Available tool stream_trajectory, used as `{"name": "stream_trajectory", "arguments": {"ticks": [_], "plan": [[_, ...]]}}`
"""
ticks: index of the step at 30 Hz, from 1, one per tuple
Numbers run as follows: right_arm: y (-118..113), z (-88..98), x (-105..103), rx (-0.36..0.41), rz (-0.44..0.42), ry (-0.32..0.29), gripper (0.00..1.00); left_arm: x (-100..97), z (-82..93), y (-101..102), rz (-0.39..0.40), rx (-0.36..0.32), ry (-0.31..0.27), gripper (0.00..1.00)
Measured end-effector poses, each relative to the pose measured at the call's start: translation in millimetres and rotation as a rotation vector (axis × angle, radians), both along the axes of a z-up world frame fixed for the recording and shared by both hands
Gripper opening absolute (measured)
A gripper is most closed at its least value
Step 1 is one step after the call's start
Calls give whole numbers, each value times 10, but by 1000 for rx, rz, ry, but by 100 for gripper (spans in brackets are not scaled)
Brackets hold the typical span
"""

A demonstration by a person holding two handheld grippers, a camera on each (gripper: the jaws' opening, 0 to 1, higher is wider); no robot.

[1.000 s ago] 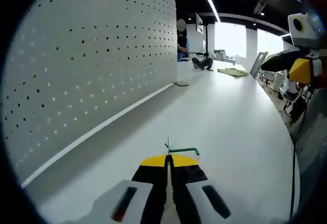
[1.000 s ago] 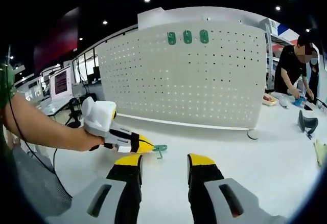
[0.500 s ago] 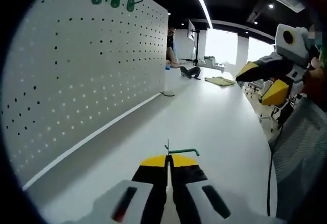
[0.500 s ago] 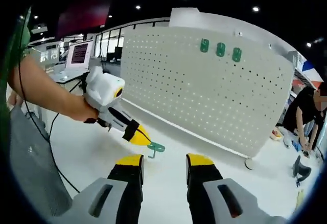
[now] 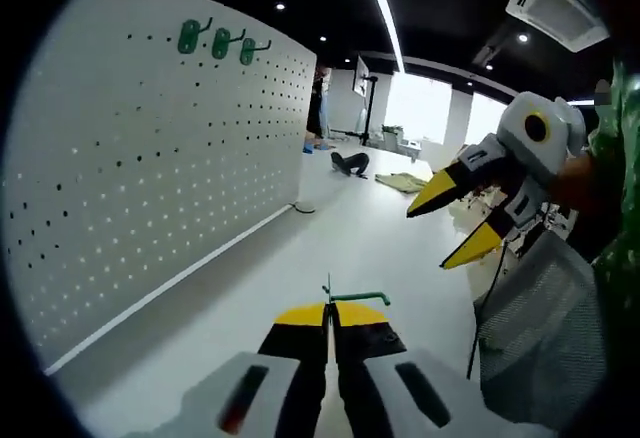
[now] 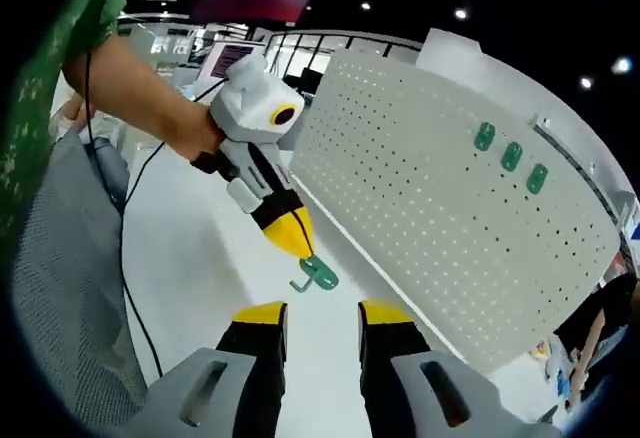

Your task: Insert the hook assembly into the mounting plate slot until the hook locks in place.

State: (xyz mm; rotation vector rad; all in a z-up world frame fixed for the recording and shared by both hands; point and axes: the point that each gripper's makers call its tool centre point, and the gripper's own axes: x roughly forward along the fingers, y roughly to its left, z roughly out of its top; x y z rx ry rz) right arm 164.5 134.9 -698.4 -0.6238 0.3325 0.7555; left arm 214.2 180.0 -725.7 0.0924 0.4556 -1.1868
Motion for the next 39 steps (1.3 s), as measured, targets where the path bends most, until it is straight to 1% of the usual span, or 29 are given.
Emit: {"name": "stream_trajectory", "arguments": {"ticks": [4, 8, 10, 14, 17, 18, 19, 21, 24, 28, 31, 32, 37, 39], "plan": [[81, 20, -22, -16, 32, -11, 27, -72, 98, 6, -10, -5, 11, 2], [145, 43, -50, -108, 96, -60, 26, -147, 178, 4, -27, -1, 22, 2], [188, 69, -68, -157, 133, -93, 25, -197, 217, 0, -38, -1, 49, 2], [251, 95, -107, -213, 175, -130, 24, -233, 306, 1, -35, -23, 76, 2], [264, 100, -114, -290, 205, -178, 22, -277, 376, -11, -31, -52, 113, 2], [276, 101, -121, -319, 217, -201, 21, -292, 392, -12, -27, -59, 129, 2], [305, 117, -131, -335, 233, -223, 20, -301, 392, -12, -28, -58, 134, 2], [330, 119, -155, -354, 247, -235, 18, -327, 400, -17, -29, -56, 136, 2], [353, 118, -166, -417, 274, -274, 16, -379, 413, -34, -35, -56, 159, 2], [367, 129, -168, -450, 286, -300, 13, -419, 411, -49, -35, -49, 172, 2], [377, 130, -167, -473, 296, -326, 12, -444, 434, -62, -28, -62, 196, 2], [380, 129, -166, -479, 300, -331, 11, -448, 445, -67, -30, -66, 195, 2], [378, 134, -150, -511, 304, -350, 10, -478, 471, -85, -29, -76, 221, 2], [383, 130, -150, -518, 306, -354, 9, -483, 473, -90, -29, -73, 221, 2]]}}
